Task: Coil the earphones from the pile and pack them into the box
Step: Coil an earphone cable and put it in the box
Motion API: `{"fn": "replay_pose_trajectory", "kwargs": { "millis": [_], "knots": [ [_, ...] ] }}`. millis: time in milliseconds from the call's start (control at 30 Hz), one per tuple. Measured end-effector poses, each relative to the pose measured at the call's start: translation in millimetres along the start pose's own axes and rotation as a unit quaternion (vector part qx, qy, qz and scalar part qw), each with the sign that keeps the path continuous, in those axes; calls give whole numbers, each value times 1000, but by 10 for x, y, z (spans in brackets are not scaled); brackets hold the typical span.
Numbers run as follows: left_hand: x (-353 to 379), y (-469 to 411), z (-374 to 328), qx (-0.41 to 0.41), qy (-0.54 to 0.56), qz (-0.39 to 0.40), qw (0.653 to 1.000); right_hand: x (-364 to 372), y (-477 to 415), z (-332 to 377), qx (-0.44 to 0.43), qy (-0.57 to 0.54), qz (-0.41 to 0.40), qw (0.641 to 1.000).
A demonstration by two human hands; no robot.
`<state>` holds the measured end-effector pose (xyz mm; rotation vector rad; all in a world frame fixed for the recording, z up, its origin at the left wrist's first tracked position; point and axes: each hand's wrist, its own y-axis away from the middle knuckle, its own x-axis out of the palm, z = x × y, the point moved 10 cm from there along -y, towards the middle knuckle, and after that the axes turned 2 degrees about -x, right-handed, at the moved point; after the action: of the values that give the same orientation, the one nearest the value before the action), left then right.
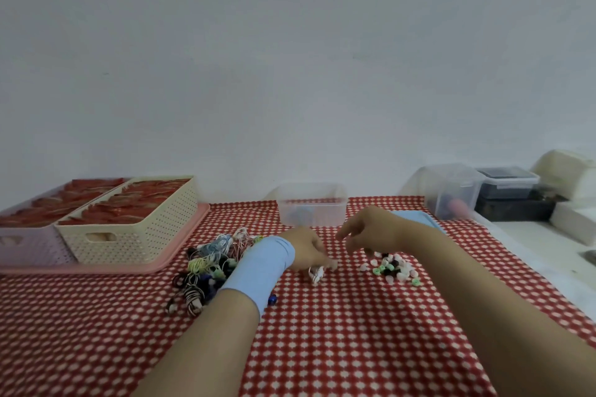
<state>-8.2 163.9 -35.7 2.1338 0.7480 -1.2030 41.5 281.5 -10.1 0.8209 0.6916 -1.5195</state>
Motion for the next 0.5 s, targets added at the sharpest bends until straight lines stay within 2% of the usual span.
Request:
{"fn": "replay_pose_trajectory", "kwargs": {
  "millis": [167, 300, 500],
  "knots": [
    [38, 2, 91, -36, -57, -38, 997, 85, 122, -168, 12, 68, 23, 997],
    [-5, 3, 88, -30, -39, -76, 996, 220, 149, -280, 36, 103, 63, 992],
    [105, -75, 108, 3, 6, -100, 995, 175, 137, -248, 44, 130, -1, 990]
  ]
}}
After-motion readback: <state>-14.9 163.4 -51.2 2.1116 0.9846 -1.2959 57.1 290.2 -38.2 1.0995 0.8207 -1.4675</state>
